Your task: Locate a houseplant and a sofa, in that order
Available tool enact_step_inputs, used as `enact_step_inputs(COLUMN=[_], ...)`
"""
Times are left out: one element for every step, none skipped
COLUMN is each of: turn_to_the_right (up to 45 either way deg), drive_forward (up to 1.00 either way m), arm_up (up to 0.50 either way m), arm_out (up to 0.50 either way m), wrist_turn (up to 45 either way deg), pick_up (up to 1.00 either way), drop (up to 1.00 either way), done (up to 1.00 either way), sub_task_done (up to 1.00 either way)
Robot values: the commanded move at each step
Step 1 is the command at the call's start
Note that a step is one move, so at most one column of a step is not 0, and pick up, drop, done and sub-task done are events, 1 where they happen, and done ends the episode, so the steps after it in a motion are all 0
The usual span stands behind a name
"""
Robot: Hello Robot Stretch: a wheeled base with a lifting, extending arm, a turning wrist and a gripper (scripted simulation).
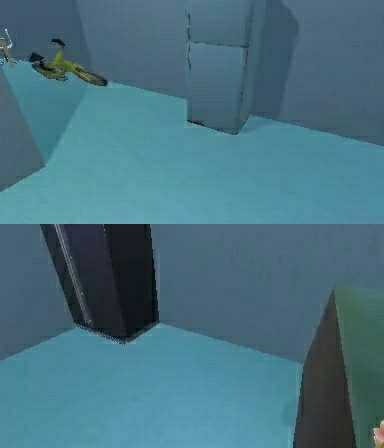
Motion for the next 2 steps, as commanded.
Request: enact_step_inputs(turn_to_the_right=[-15.0, 0.0], drive_forward=[0.0, 0.15], arm_up=[0.0, 0.0], arm_out=[0.0, 0.0], wrist_turn=[0.0, 0.0], pick_up=[0.0, 0.0], drop=[0.0, 0.0], done=[0.0, 0.0], sub_task_done=[0.0, 0.0])
